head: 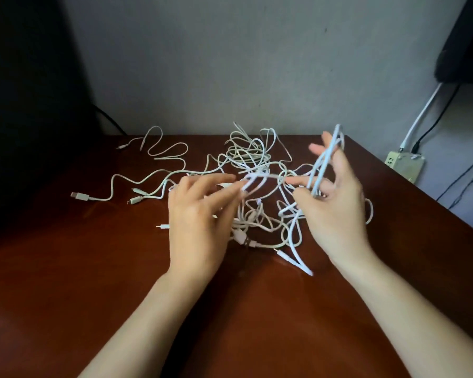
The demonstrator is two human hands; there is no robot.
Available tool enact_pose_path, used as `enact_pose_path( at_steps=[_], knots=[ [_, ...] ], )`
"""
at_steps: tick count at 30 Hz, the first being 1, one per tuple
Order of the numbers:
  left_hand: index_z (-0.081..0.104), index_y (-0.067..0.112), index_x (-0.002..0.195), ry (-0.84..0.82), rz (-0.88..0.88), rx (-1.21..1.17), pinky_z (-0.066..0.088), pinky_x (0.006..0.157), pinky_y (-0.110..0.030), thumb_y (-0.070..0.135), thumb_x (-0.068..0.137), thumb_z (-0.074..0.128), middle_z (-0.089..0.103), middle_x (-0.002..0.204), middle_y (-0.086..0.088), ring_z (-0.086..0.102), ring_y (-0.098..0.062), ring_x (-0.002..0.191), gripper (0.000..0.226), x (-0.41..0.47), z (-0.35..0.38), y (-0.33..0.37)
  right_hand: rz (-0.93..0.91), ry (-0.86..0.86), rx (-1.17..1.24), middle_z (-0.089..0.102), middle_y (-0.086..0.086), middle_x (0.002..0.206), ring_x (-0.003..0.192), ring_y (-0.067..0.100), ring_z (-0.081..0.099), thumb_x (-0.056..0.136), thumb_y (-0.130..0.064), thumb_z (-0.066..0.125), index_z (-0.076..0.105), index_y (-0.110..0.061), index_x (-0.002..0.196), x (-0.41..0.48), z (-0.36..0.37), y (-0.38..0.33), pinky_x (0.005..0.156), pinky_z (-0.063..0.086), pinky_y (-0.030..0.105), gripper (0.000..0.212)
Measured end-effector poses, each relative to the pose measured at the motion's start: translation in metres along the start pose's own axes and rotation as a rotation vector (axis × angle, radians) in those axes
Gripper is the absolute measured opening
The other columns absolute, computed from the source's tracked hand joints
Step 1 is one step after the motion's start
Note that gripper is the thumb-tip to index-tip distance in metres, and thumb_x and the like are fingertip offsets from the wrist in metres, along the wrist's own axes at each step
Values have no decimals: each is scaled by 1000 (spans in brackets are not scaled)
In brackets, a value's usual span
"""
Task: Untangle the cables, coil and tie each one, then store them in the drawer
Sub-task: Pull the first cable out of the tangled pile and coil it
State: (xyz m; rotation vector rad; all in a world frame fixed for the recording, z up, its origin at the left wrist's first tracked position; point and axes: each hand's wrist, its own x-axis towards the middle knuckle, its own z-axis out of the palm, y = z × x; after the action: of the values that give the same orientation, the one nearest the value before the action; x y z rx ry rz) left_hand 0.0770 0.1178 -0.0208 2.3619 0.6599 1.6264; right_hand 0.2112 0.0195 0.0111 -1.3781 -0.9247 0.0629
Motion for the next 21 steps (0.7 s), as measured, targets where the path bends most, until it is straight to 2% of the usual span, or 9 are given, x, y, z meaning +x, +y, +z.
enact_pose_path(
  at_steps=[3,5,9,11,13,15,17,19,21],
  knots=[
    [71,33,96,58,-344,-243,50,75,-41,30,90,62,68,87,14,59,-11,79,11,4,-6,-3,-49,57,-52,53,-2,124,73,31,66,74,21,60,40,-31,136,9,-8,10,54,42,9,84],
    [70,39,86,80,-574,-397,51,76,-37,29,90,63,69,72,9,62,-11,74,13,5,-8,-6,-55,74,-87,55,-1,122,63,18,65,73,22,57,43,-29,138,13,-11,14,53,42,10,84],
    [71,40,73,69,-754,-514,44,71,-30,30,91,63,63,59,6,53,-10,65,22,6,-9,-9,-24,109,-159,54,-7,121,54,-5,61,79,14,53,41,-27,140,12,-8,15,50,36,6,75],
    [72,39,75,80,-795,-550,43,71,-27,29,91,62,61,56,6,53,-9,65,21,7,-10,-10,-57,119,-167,51,-6,128,55,-7,61,80,13,52,35,-40,130,10,-7,16,54,38,6,75],
    [72,35,82,81,-796,-555,45,71,-26,28,92,61,59,53,5,55,-9,65,16,9,-11,-10,-52,115,-177,46,-5,133,58,-7,62,81,14,51,32,-41,126,12,-9,18,57,40,7,73],
    [72,30,82,55,-750,-549,46,71,-28,26,92,61,61,58,6,56,-10,66,16,9,-12,-9,-57,55,-230,42,-4,139,66,-9,63,79,17,51,35,-29,139,12,-9,18,59,42,6,77],
    [73,24,85,14,-713,-583,49,78,-31,25,93,59,67,73,7,61,-8,76,16,9,-13,-3,-144,-56,-398,31,-2,152,80,4,65,74,17,52,18,-26,150,8,-6,19,66,47,10,94],
    [71,19,89,-48,-691,-666,51,85,-32,23,95,54,72,89,6,67,-9,88,18,9,-14,4,-182,-172,-545,18,-6,159,65,19,62,73,14,52,1,-36,149,3,-3,19,56,51,26,105],
    [65,13,92,-156,-665,-758,52,88,-40,24,98,47,73,100,1,69,-14,94,22,9,-15,10,-208,-297,-645,7,-16,159,51,13,50,75,11,50,-6,-45,146,0,-3,18,45,40,21,107]
  ],
)
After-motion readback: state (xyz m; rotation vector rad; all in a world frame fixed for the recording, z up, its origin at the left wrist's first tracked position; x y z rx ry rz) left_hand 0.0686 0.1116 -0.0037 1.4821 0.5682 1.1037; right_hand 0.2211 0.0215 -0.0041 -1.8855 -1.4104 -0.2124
